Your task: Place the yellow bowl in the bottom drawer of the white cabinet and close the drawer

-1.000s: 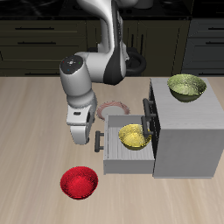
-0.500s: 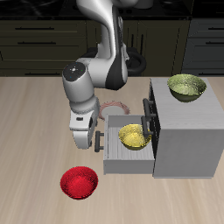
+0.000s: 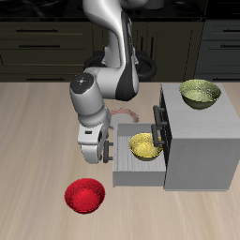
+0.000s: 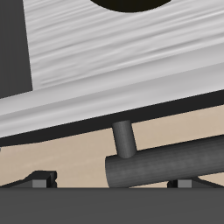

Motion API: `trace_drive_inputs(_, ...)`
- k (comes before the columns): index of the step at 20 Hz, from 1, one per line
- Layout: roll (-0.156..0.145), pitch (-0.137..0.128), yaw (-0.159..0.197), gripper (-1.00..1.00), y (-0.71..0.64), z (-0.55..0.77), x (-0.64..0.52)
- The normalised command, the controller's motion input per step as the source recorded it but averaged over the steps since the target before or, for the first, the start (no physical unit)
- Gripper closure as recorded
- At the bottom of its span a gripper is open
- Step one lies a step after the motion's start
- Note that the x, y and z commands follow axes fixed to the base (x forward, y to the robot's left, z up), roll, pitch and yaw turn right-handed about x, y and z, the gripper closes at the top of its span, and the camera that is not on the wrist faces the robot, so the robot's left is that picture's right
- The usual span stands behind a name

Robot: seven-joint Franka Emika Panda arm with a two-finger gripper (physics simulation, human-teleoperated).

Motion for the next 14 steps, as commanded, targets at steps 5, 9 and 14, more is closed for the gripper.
trace_drive_inputs(5, 0.037, 0.001, 0.005, -1.0, 0.24, 0.0, -0.01)
trace_drive_inputs(9, 0.029, -0.01, -0.006, -1.0, 0.14, 0.11, 0.02)
trace_drive_inputs(14, 0.044, -0.003, 0.002, -1.0, 0.24, 0.07, 0.1)
